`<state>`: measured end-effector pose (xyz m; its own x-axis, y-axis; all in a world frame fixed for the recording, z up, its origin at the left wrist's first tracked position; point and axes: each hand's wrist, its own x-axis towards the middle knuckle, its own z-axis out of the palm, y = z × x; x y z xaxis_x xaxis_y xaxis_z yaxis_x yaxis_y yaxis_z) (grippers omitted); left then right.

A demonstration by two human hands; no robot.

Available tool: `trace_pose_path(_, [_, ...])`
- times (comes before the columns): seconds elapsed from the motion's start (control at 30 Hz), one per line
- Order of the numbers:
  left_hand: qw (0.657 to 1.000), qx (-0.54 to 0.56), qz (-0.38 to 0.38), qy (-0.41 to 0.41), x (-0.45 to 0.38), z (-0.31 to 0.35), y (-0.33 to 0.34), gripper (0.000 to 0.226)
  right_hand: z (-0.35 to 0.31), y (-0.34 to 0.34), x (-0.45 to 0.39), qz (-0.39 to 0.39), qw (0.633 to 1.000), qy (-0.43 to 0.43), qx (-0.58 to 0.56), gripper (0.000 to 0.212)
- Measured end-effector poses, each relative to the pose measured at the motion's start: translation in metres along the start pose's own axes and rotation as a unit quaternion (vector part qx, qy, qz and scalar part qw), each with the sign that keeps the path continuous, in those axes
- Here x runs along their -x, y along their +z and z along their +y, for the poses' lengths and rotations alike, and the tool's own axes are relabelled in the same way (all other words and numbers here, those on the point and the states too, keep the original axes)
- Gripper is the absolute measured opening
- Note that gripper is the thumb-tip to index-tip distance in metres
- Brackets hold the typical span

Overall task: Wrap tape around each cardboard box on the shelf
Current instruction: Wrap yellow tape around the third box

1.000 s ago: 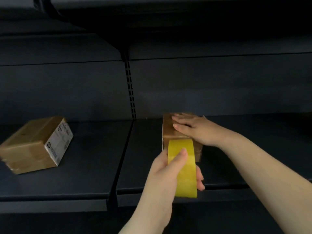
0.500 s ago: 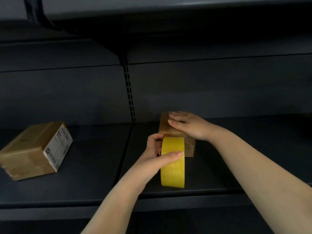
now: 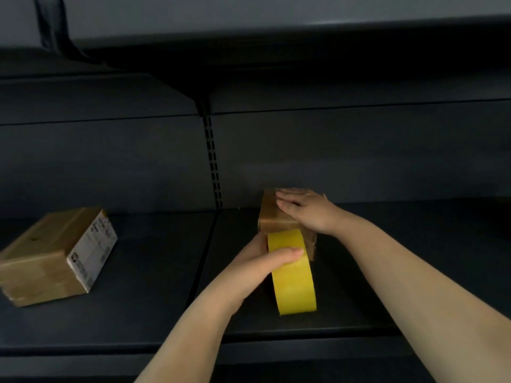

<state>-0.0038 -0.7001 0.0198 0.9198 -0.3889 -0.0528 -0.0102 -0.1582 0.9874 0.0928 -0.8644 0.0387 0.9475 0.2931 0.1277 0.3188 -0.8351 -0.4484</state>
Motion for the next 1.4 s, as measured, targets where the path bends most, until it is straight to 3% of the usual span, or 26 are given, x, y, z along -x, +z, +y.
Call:
trace_pose_path(0.17, [0.994, -0.103, -0.027, -0.028, -0.012, 0.008, -0.006, 0.057, 0.002, -0.002, -0.001, -0.006, 1.000, -0.007, 0.004, 0.052])
trace_pose_path(0.27, [0.986, -0.145, -0.042, -0.072, -0.018, 0.015, -0.010, 0.046, 0.003, -0.003, -0.002, -0.009, 1.000, -0.013, -0.002, 0.050])
trace_pose_path(0.4, [0.985, -0.170, -0.011, -0.023, -0.010, 0.015, -0.015, 0.075, 0.002, -0.002, -0.005, 0.002, 1.000, -0.011, -0.006, 0.049])
trace_pose_path(0.5, [0.990, -0.130, 0.019, 0.046, -0.007, 0.011, -0.013, 0.078, 0.002, -0.001, -0.006, 0.005, 1.000, -0.007, -0.013, 0.049])
trace_pose_path(0.57, [0.993, -0.111, 0.011, 0.049, -0.009, 0.011, -0.011, 0.086, 0.002, -0.002, -0.005, -0.001, 1.000, -0.004, -0.017, 0.049])
trace_pose_path(0.67, [0.994, -0.107, -0.018, 0.033, -0.015, 0.016, -0.011, 0.076, 0.001, -0.003, -0.003, -0.009, 1.000, 0.001, -0.007, 0.048])
trace_pose_path(0.73, [0.997, -0.080, -0.014, 0.018, -0.021, 0.018, -0.012, 0.064, -0.004, -0.004, 0.001, 0.045, 0.998, -0.009, -0.031, 0.047])
trace_pose_path(0.83, [0.998, -0.056, 0.003, 0.006, -0.030, 0.016, -0.013, 0.046, 0.002, -0.024, 0.023, 0.243, 0.958, 0.010, -0.152, 0.047])
trace_pose_path(0.87, [0.999, -0.053, 0.004, 0.002, -0.031, 0.015, -0.013, 0.046, 0.013, -0.034, 0.038, 0.270, 0.950, 0.042, -0.154, 0.050])
trace_pose_path(0.9, [0.999, -0.050, 0.004, -0.001, -0.032, 0.014, -0.014, 0.045, 0.027, -0.044, 0.055, 0.252, 0.955, 0.096, -0.122, 0.054])
trace_pose_path(1.0, [0.999, -0.036, -0.008, -0.003, -0.031, 0.012, -0.015, 0.049, 0.067, -0.054, 0.100, 0.050, 0.952, 0.288, 0.093, 0.057])
trace_pose_path(1.07, [0.999, -0.031, -0.014, -0.005, -0.031, 0.010, -0.016, 0.052, 0.083, -0.046, 0.110, -0.026, 0.936, 0.326, 0.133, 0.049])
trace_pose_path(1.23, [1.000, -0.019, -0.019, -0.007, -0.031, 0.011, -0.013, 0.061, 0.096, -0.045, 0.113, 0.006, 0.967, 0.231, 0.107, 0.021])
trace_pose_path(1.4, [1.000, -0.011, -0.019, -0.004, -0.031, 0.009, -0.011, 0.072, 0.069, -0.056, 0.115, 0.127, 0.989, -0.012, 0.071, 0.028])
